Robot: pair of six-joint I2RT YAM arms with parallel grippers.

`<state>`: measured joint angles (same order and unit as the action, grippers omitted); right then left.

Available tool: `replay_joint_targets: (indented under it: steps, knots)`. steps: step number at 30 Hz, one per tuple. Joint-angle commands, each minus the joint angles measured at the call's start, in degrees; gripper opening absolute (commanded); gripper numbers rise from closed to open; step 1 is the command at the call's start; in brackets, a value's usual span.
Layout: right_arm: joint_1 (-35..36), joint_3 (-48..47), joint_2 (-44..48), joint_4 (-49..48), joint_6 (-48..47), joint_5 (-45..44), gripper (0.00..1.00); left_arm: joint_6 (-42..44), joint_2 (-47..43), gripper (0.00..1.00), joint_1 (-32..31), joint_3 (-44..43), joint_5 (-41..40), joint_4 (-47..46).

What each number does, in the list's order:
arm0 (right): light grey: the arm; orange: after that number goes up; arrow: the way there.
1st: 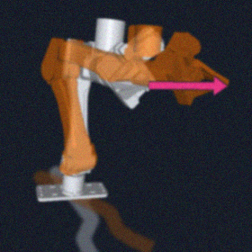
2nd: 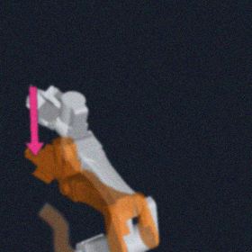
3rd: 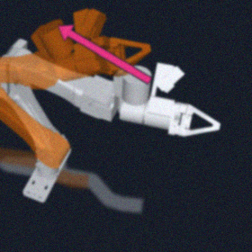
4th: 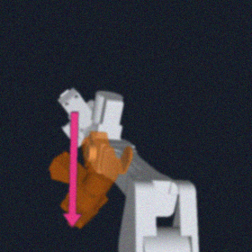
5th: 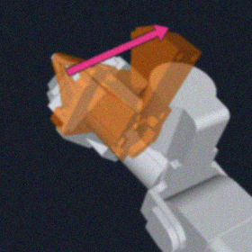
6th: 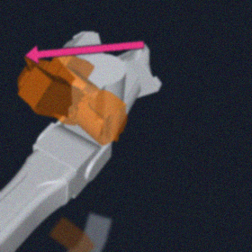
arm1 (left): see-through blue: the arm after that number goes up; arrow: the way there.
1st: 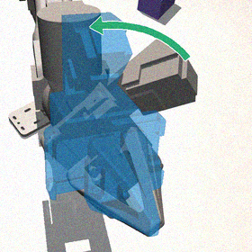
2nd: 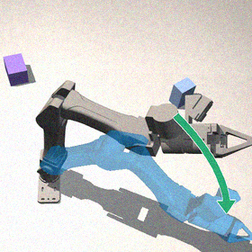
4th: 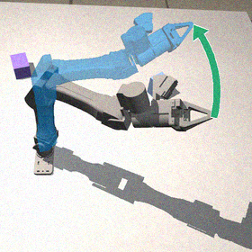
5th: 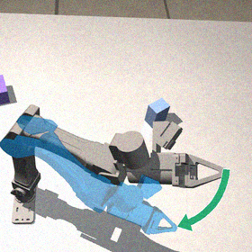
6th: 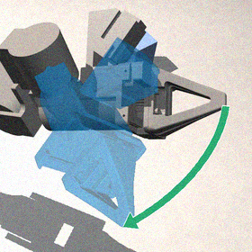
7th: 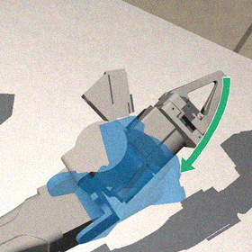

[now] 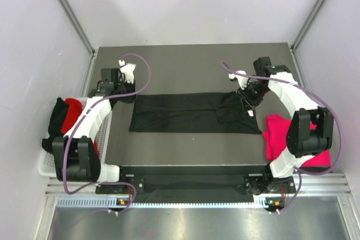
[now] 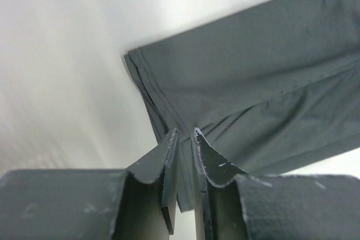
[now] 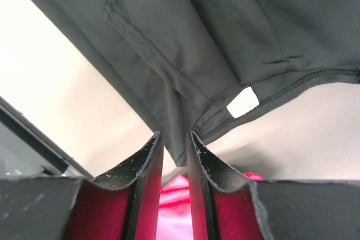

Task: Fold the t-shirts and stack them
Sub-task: Fold the tshirt

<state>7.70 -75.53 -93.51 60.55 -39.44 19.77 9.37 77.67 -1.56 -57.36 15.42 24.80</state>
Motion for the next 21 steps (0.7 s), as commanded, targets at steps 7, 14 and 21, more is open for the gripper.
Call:
replay_joint_targets:
  steps: [7,14,21]
  knots:
    - [0.2,-1.4,0.8,-4.7,2.2,0.0,0.28,0.6,5.0,0.20,-0.1,-4.9,0.7,-1.9]
    - [0.0,-0.6,-7.4,-12.6,3.1,-4.5,0.28,0.7,12.8,0.19,0.0,-9.3,-0.4,0.5]
    - [-1.0,-4.4,-14.0,-17.0,4.8,-5.5,0.28,1.0,20.0,0.18,-0.1,-15.8,-1.4,3.1]
